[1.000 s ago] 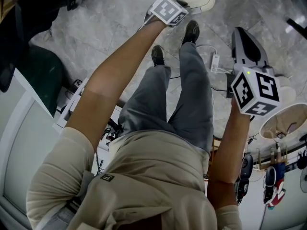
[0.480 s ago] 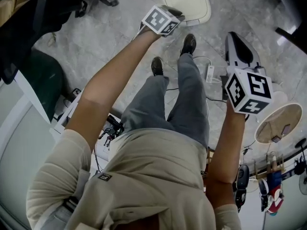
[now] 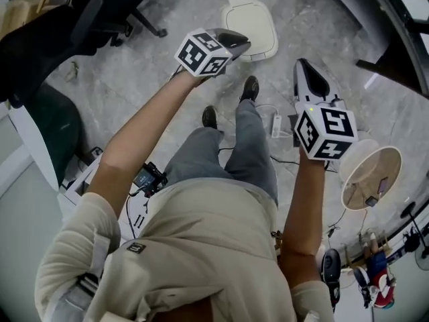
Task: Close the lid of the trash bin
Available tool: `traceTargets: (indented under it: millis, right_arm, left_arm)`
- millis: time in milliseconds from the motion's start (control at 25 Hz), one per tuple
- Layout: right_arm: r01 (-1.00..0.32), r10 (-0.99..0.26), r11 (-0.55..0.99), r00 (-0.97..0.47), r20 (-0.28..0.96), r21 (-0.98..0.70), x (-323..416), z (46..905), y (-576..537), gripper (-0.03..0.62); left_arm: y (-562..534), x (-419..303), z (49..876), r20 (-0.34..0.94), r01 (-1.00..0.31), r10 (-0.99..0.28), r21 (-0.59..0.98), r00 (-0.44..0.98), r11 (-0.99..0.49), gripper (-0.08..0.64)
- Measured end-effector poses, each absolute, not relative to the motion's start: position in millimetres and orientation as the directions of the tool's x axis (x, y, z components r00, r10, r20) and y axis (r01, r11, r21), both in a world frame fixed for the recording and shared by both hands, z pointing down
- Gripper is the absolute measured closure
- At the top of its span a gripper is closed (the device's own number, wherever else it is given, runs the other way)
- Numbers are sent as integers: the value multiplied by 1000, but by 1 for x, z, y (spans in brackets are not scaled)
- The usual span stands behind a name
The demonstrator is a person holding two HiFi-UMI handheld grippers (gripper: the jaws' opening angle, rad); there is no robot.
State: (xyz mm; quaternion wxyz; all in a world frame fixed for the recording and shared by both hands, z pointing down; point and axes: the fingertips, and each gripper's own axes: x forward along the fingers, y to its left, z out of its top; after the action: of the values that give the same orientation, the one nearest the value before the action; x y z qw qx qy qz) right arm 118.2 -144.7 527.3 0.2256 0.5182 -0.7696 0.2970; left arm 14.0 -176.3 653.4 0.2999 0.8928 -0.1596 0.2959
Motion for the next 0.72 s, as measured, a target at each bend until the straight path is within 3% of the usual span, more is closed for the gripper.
traceTargets:
  millis: [400,720]
  right_arm:
    - [-917,-756,323,-398,520,-233,101,399,-119,566]
    - [-910,-811,370,-414,414,-186,90,302,-86,568]
  left_arm:
    - [-142,-19,423,352,-373,-248,352,903,-859,534]
    - [-108,-67,276,140,-389,-365,233,920,-891,545]
